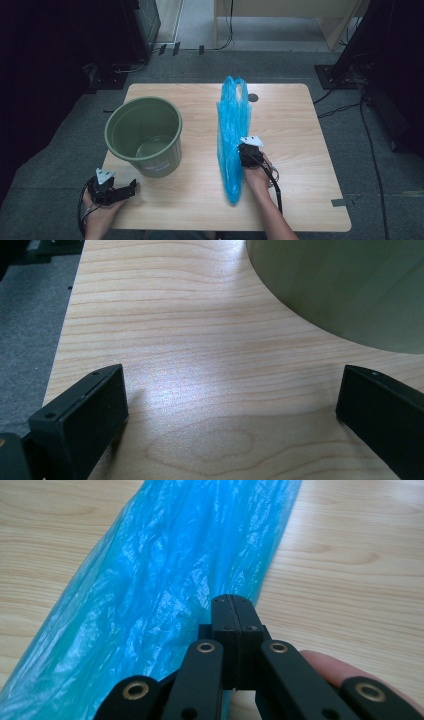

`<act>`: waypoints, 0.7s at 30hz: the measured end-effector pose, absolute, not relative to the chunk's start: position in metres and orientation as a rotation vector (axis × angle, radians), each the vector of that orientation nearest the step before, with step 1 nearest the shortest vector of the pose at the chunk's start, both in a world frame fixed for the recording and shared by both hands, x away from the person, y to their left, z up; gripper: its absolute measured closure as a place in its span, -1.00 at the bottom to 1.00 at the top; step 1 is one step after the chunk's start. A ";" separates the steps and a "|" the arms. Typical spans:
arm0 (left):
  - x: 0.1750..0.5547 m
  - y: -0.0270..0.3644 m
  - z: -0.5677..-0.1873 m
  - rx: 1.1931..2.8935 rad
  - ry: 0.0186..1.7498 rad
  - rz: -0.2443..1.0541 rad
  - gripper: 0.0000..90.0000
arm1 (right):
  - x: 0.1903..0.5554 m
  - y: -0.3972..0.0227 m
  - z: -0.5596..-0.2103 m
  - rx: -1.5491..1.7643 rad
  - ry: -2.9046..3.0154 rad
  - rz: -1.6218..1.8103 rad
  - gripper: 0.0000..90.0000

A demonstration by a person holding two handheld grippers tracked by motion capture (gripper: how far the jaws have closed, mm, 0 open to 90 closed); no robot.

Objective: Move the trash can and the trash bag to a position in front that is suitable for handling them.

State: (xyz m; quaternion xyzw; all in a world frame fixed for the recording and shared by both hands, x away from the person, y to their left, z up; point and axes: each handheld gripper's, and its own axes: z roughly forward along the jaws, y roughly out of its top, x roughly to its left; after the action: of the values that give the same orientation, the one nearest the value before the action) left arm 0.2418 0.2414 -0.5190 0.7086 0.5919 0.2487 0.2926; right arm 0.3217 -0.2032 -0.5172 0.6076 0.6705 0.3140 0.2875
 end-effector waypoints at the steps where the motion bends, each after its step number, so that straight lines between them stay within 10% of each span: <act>1: 0.242 0.241 -0.519 1.888 1.577 0.663 -1.00 | 0.318 -0.211 -0.517 1.622 1.785 0.837 1.00; 21: 0.242 0.241 -0.519 1.886 1.579 0.662 -1.00 | 0.296 -0.249 -0.519 1.635 1.725 0.798 1.00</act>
State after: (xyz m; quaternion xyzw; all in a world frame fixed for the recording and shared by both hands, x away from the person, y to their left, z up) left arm 0.2417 0.2412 -0.5190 0.7080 0.5927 0.2484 0.2928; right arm 0.2957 -0.2495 -0.5187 0.6195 0.6538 0.3024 0.3120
